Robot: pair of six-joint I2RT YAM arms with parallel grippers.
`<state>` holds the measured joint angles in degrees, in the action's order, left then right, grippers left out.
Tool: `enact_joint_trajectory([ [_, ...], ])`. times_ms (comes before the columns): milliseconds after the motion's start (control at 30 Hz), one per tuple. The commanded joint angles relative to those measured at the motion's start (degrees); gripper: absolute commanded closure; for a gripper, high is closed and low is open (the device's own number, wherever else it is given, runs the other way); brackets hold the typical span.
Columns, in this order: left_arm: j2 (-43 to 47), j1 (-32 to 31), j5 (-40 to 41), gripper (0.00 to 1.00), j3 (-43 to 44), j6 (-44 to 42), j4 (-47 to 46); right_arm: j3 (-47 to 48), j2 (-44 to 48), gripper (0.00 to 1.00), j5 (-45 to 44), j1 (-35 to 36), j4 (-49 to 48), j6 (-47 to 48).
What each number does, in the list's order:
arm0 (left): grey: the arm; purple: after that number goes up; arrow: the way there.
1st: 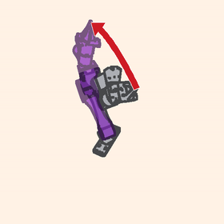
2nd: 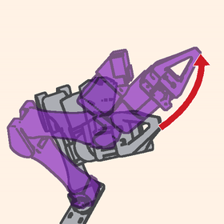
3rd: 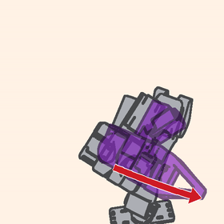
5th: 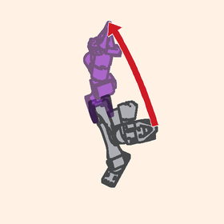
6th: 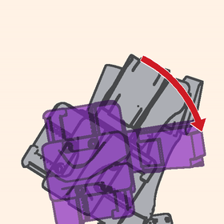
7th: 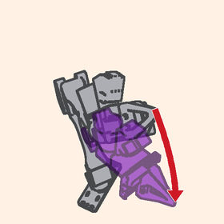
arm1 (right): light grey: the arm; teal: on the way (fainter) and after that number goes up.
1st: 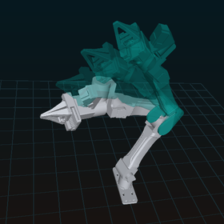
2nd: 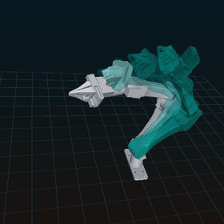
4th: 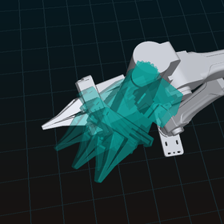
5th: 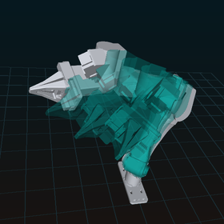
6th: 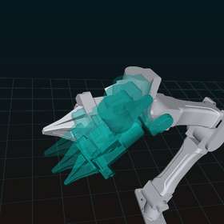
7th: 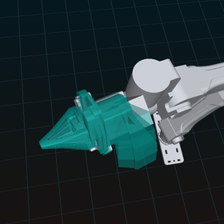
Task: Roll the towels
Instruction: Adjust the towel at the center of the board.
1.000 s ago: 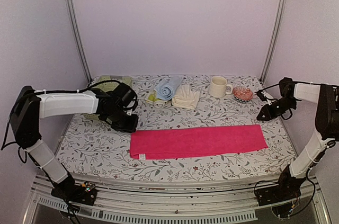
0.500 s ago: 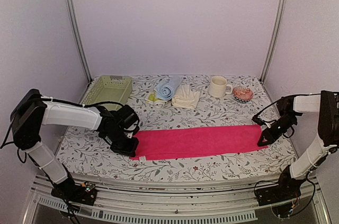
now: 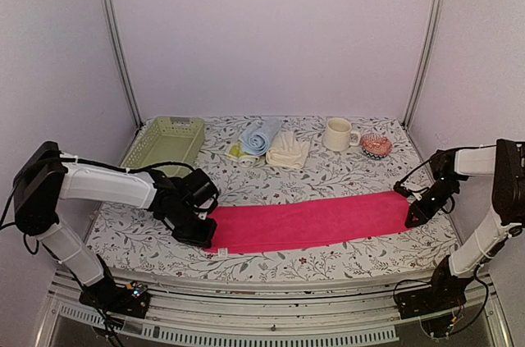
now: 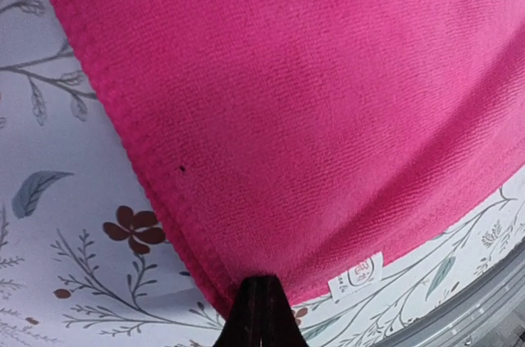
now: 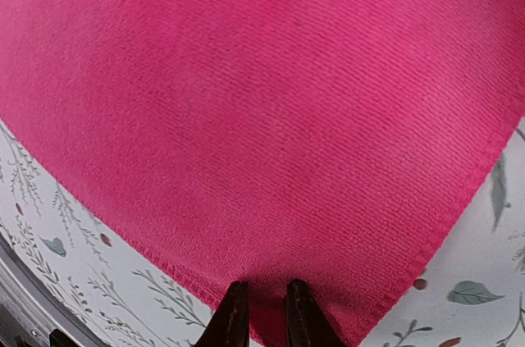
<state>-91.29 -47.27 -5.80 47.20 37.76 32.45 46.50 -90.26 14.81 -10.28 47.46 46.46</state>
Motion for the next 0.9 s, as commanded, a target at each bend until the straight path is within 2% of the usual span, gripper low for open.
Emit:
enact_joint_trajectory([
  [0,-0.3,-3.5,-2.7,1.00,-0.1,0.4,1.4,1.9,-6.1,0.80,-14.5,-3.7,-9.5,-2.6],
  [200,-2.0,-4.8,-3.9,1.00,1.2,1.4,2.0,6.3,-7.7,0.80,-12.1,-4.0,-6.1,-3.1],
  [333,-0.5,-6.2,-4.1,1.00,3.0,-1.6,0.3,11.0,-3.6,0.75,-4.7,-4.0,0.4,-2.3],
  [433,1.9,-6.6,-2.2,0.90,4.1,-5.7,-2.0,14.0,-1.1,0.71,0.1,-4.0,2.3,-4.1],
  [500,3.5,-6.5,0.0,0.78,5.1,-8.1,-3.2,14.6,-0.2,0.67,0.8,-4.0,1.1,-6.2],
  [600,5.0,-6.4,4.5,0.68,7.7,-9.8,-4.3,15.9,-1.4,0.64,1.4,-4.0,-0.1,-10.0],
  [700,5.8,-6.1,9.2,0.61,9.4,-11.0,-7.8,16.6,-3.7,0.64,1.4,-4.0,-1.2,-12.7],
  [867,5.6,-5.4,14.7,0.60,10.7,-9.6,-13.8,17.6,-6.8,0.65,-1.6,-2.6,-2.4,-15.7],
])
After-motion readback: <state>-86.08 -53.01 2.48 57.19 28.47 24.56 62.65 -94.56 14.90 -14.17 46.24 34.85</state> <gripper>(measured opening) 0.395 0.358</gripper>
